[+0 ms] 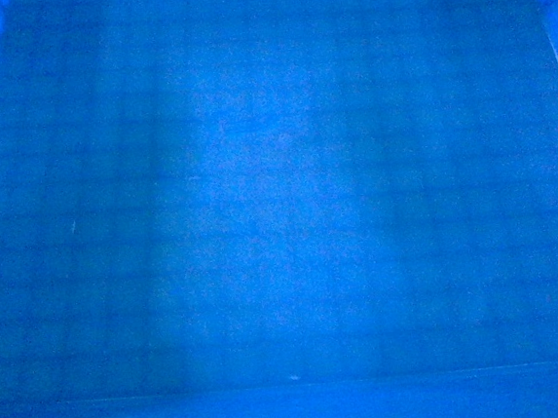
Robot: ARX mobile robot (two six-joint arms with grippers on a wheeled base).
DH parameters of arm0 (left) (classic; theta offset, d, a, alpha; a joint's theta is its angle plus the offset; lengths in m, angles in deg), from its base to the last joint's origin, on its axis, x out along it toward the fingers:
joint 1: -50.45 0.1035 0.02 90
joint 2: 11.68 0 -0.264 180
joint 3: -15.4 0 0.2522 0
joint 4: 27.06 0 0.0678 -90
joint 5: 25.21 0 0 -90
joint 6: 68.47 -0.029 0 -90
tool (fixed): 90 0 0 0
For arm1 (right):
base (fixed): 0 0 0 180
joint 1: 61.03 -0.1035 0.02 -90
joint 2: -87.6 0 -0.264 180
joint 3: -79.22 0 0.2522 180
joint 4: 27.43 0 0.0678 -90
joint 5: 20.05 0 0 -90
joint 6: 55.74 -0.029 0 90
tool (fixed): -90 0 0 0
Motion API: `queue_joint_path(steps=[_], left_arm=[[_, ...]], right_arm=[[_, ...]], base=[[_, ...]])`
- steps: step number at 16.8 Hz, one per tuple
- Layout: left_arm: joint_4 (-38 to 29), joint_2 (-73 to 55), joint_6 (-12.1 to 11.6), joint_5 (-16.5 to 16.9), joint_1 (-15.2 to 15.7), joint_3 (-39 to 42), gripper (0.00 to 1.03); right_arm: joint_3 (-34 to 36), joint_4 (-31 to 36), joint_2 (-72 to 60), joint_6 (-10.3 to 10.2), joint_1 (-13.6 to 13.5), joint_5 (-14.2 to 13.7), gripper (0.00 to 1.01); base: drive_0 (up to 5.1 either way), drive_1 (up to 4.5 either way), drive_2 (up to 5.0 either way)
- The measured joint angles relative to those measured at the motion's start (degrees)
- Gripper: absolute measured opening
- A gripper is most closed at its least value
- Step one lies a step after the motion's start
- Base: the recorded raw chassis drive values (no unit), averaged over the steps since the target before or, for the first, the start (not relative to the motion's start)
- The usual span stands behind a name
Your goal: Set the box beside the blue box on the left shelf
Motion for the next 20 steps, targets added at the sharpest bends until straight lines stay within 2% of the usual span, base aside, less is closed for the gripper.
queue_joint_path(steps=[20], left_arm=[[-0.02, 0.0, 0.0, 0.02, 0.0, 0.04, 0.2]], right_arm=[[0.04, 0.04, 0.09, 0.0, -0.02, 0.0, 0.17]], base=[[0.0, 4.29, -4.2]])
